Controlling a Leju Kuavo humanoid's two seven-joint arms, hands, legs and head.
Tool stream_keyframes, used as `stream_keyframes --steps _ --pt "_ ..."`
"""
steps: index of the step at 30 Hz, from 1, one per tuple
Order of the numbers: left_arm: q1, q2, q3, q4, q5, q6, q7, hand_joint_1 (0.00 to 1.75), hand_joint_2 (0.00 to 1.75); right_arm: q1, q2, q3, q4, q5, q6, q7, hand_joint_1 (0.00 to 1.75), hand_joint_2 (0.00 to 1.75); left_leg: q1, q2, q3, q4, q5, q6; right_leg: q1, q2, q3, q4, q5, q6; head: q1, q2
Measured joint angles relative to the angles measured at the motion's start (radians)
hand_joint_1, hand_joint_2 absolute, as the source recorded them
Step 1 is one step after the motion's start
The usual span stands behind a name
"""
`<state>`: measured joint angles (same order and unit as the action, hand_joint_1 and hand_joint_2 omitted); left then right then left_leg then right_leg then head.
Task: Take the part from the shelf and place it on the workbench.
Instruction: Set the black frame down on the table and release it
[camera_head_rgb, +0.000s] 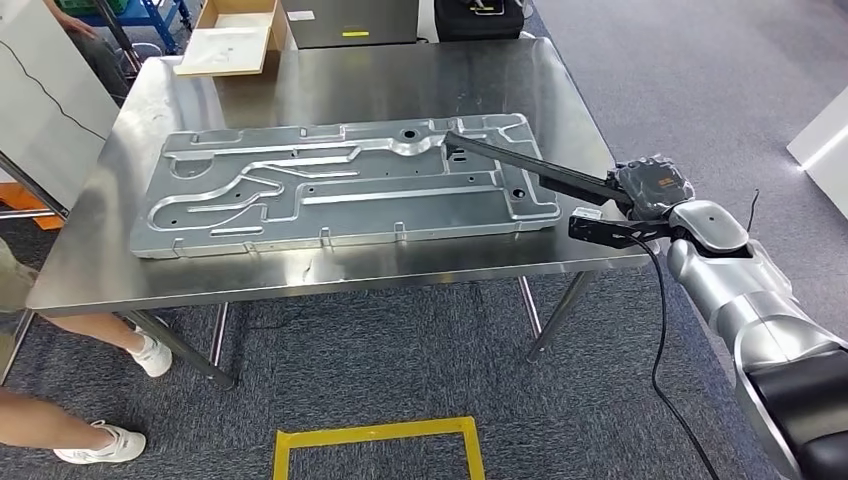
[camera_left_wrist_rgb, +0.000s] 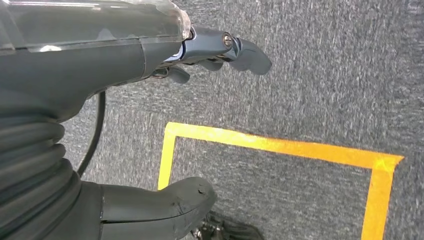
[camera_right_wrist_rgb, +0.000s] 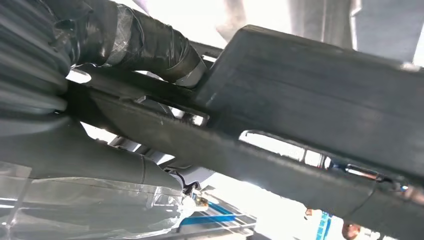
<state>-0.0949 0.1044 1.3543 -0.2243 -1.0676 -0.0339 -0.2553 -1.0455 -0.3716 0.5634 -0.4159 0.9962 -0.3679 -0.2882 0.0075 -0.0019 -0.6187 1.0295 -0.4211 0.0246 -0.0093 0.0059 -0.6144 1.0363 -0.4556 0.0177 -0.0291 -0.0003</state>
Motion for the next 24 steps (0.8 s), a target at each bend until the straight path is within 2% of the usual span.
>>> stream_keyframes --steps 2,4,5,6,7,9,10,11,14,16,17,19,20,21,22,24 --pt "-0.001 0.001 -0.001 0.0 -0.001 0.0 -0.001 0.0 1.75 -0.003 -0.004 -0.001 0.007 0.01 0.002 -0.001 1.75 1.75 0.004 0.001 0.005 -0.01 0.005 0.009 -0.004 -0.001 -0.036 0.08 -0.048 0.01 0.0 0.0" --pt "-0.001 0.002 -0.003 0.0 -0.001 0.001 -0.003 0.0 1.75 -0.006 -0.006 -0.001 0.016 0.042 0.012 0.001 1.75 1.75 0.004 0.001 0.005 -0.011 0.006 0.011 -0.006 -0.001 -0.102 0.209 -0.104 0.017 0.0 0.0" --pt "0.0 0.002 -0.004 0.0 -0.002 0.001 -0.004 0.0 1.75 -0.007 -0.006 0.001 0.021 0.066 0.019 0.001 1.75 1.75 0.004 0.001 0.005 -0.01 0.006 0.011 -0.008 -0.002 -0.125 0.251 -0.113 0.02 0.0 0.0" --pt "0.0 0.002 -0.005 0.0 -0.003 0.001 -0.004 0.0 1.75 -0.01 -0.007 0.003 0.025 0.091 0.025 -0.001 1.75 1.75 0.004 0.001 0.006 -0.01 0.005 0.011 -0.01 -0.002 -0.132 0.258 -0.103 0.021 0.0 0.0" --pt "0.0 0.002 -0.006 0.0 -0.004 0.002 -0.005 0.0 1.75 -0.017 -0.007 0.006 0.029 0.115 0.03 -0.004 1.75 1.75 0.005 0.001 0.006 -0.009 0.004 0.01 -0.012 -0.003 -0.119 0.225 -0.074 0.022 0.0 0.0" --pt "-0.001 0.005 -0.009 0.0 -0.01 0.004 -0.005 0.0 1.75 -0.042 -0.004 0.017 0.033 0.147 0.038 -0.011 1.75 1.75 0.003 0.001 0.007 -0.006 0.0 0.003 -0.015 -0.006 -0.054 0.089 -0.006 0.021 0.0 0.0" --pt "-0.002 0.007 -0.011 0.0 -0.012 0.004 -0.005 0.0 1.75 -0.057 0.001 0.023 0.034 0.159 0.044 -0.014 1.75 1.75 0.001 0.001 0.006 -0.004 -0.001 -0.002 -0.014 -0.006 -0.027 0.032 0.015 0.017 0.0 0.0" --pt "-0.003 0.009 -0.013 0.0 -0.015 0.004 -0.006 0.0 1.75 -0.071 0.01 0.03 0.036 0.168 0.05 -0.018 1.75 1.75 -0.001 0.002 0.005 -0.003 -0.002 -0.008 -0.011 -0.005 -0.011 -0.001 0.023 0.012 0.0 0.0" --pt "-0.004 0.016 -0.018 0.0 -0.022 0.005 -0.01 0.0 1.75 -0.098 0.055 0.05 0.039 0.179 0.07 -0.031 1.75 1.75 0.0 0.004 0.005 -0.003 -0.004 -0.025 -0.006 -0.001 -0.009 -0.014 0.026 -0.011 0.0 0.0" --pt "-0.006 0.018 -0.022 0.0 -0.025 0.006 -0.011 0.0 1.75 -0.112 0.094 0.061 0.04 0.179 0.08 -0.042 1.75 1.75 0.004 0.005 -0.01 0.034 -0.031 -0.036 -0.007 0.0 -0.007 -0.018 0.029 -0.029 0.0 0.0" --pt "-0.007 0.019 -0.024 0.0 -0.025 0.006 -0.011 0.0 1.75 -0.119 0.113 0.066 0.04 0.177 0.083 -0.048 1.75 1.75 0.005 0.004 -0.031 0.081 -0.059 -0.04 -0.007 0.001 -0.006 -0.02 0.03 -0.036 0.0 0.0" --pt "-0.009 0.019 -0.025 0.0 -0.025 0.008 -0.01 0.0 1.75 -0.128 0.147 0.076 0.041 0.174 0.088 -0.059 1.75 1.75 0.006 0.004 -0.091 0.209 -0.118 -0.044 -0.002 0.002 -0.006 -0.019 0.03 -0.044 0.0 0.0" --pt "-0.009 0.019 -0.025 0.0 -0.025 0.01 -0.009 0.0 1.75 -0.13 0.162 0.081 0.041 0.172 0.091 -0.063 1.75 1.75 0.005 0.004 -0.115 0.257 -0.132 -0.044 0.001 0.002 -0.006 -0.018 0.029 -0.046 0.0 0.0" --pt "-0.008 0.019 -0.025 0.0 -0.025 0.012 -0.008 0.0 1.75 -0.13 0.175 0.086 0.041 0.171 0.092 -0.065 1.75 1.75 0.005 0.004 -0.124 0.274 -0.128 -0.043 0.004 0.002 -0.006 -0.016 0.028 -0.047 0.0 0.0" --pt "-0.008 0.019 -0.025 0.0 -0.025 0.014 -0.007 0.0 1.75 -0.131 0.186 0.091 0.042 0.171 0.091 -0.066 1.75 1.75 0.005 0.004 -0.115 0.252 -0.106 -0.039 0.008 0.002 -0.005 -0.015 0.027 -0.048 0.0 0.0" --pt "-0.007 0.022 -0.025 0.0 -0.025 0.019 -0.006 0.0 1.75 -0.136 0.203 0.096 0.042 0.168 0.086 -0.067 1.75 1.75 0.002 0.003 -0.056 0.125 -0.042 -0.026 0.013 0.0 -0.005 -0.012 0.024 -0.048 0.0 0.0"
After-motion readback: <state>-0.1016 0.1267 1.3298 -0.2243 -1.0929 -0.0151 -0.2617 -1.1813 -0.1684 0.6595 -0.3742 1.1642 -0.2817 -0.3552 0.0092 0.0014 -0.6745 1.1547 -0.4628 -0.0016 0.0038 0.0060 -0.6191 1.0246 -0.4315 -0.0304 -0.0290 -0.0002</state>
